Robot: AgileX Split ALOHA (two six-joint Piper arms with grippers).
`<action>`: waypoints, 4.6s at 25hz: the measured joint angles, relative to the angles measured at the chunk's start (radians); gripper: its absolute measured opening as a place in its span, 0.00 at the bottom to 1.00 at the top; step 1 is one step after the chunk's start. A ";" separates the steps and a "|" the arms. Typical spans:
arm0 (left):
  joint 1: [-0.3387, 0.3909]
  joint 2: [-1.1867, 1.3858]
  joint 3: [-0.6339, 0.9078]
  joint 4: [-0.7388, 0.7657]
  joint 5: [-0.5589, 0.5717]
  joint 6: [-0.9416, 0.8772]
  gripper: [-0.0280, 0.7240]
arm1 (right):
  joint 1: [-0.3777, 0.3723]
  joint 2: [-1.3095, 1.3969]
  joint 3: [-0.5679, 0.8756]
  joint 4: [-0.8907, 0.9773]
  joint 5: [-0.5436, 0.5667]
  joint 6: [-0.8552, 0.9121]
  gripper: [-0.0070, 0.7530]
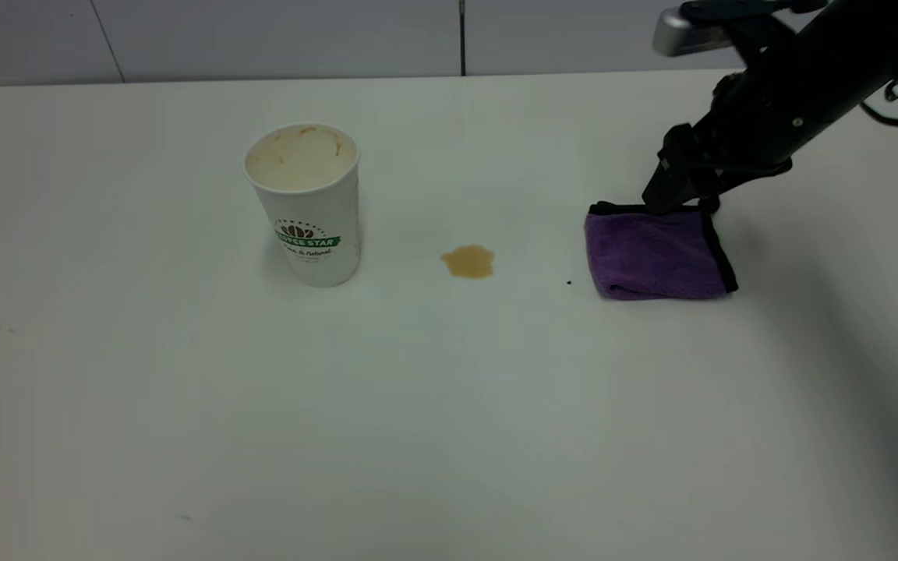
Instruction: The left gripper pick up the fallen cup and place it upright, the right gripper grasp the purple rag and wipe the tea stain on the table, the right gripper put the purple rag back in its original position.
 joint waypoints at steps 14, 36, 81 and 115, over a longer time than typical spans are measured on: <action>0.000 0.000 0.000 0.000 0.000 0.001 0.61 | 0.037 0.145 -0.087 -0.103 -0.088 -0.030 0.78; 0.000 0.000 0.000 0.000 0.000 0.000 0.61 | 0.267 0.320 -0.440 -0.053 0.000 -0.049 0.07; 0.000 0.000 0.000 0.000 0.000 0.001 0.61 | 0.027 0.268 -0.486 -0.843 0.516 0.795 0.13; 0.000 0.000 0.000 0.000 0.000 0.000 0.61 | 0.056 -0.536 -0.257 -0.755 0.882 0.962 0.73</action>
